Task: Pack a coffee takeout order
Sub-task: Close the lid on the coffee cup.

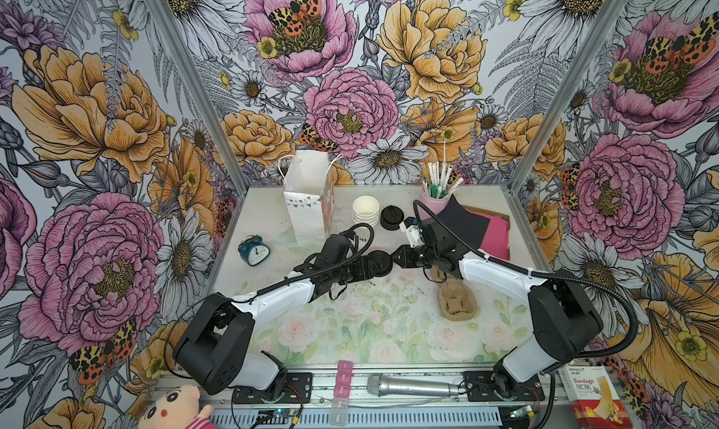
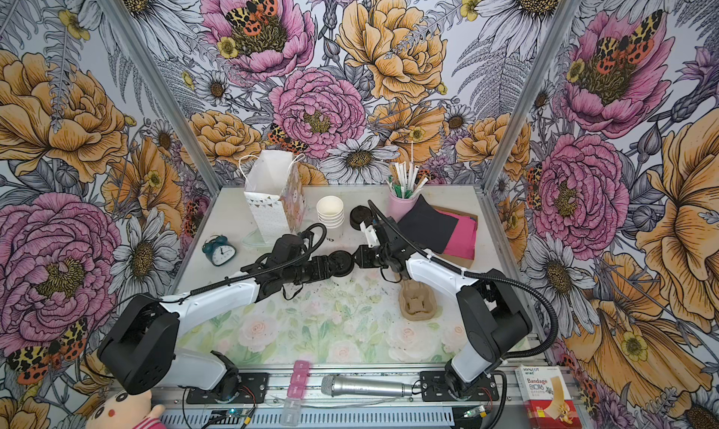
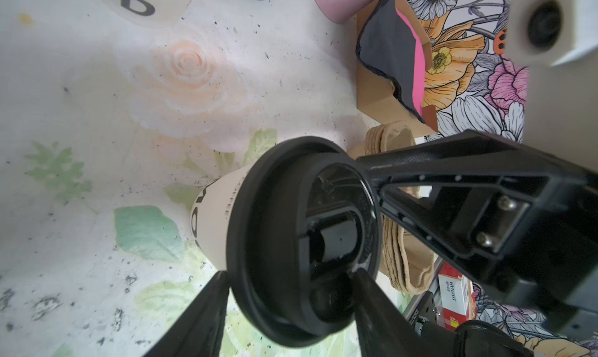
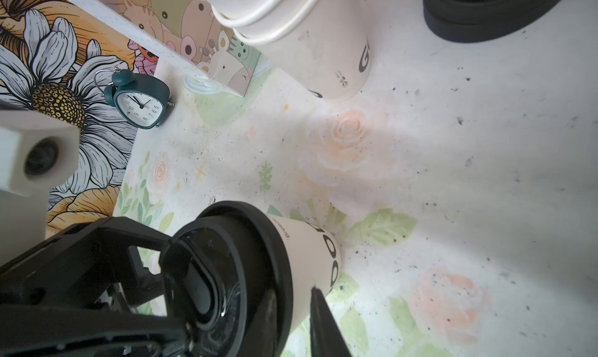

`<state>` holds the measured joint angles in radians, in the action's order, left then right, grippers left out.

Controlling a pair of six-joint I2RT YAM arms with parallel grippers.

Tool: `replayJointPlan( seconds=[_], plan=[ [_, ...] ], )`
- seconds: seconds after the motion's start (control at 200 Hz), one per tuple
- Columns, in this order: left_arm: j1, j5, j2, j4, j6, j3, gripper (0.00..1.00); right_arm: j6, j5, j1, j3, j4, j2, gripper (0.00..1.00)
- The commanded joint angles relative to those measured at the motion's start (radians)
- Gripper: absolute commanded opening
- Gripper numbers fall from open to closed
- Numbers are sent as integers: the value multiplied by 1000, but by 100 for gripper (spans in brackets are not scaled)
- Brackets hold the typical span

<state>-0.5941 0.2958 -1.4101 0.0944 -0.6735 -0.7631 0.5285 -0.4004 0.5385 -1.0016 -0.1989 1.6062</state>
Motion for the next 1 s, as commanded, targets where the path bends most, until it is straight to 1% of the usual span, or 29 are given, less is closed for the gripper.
replayJointPlan(
  seconds=[0.0,0.105,0.195,0.31,0.4,0.445,0.5,0.575,0.675,0.835,0.915,0.995],
  plan=[
    [31,1,59,26,5,15,66,-89,15,12,15,-120,64,21],
    [65,18,113,24,13,4,71,-119,22,11,8,-122,64,22],
    [103,42,151,25,16,2,71,-135,15,10,-12,-124,71,23],
    [143,67,183,32,39,-1,72,-143,-2,9,-50,-125,85,26],
    [158,81,190,48,60,-8,72,-147,4,10,-81,-134,83,29],
    [160,85,189,52,66,-11,72,-147,15,9,-97,-143,78,32],
    [162,91,186,54,71,-11,72,-149,30,8,-112,-152,65,40],
    [163,88,187,54,75,-9,72,-152,61,5,-123,-159,38,43],
    [166,79,194,53,81,-5,72,-154,102,3,-135,-170,6,52],
    [170,94,175,52,90,-5,72,-127,77,10,-138,-171,-35,60],
    [169,101,161,43,92,-5,72,-125,80,28,-140,-174,-47,63],
    [170,105,144,32,95,-8,72,-114,76,46,-147,-178,-44,68]
  ],
)
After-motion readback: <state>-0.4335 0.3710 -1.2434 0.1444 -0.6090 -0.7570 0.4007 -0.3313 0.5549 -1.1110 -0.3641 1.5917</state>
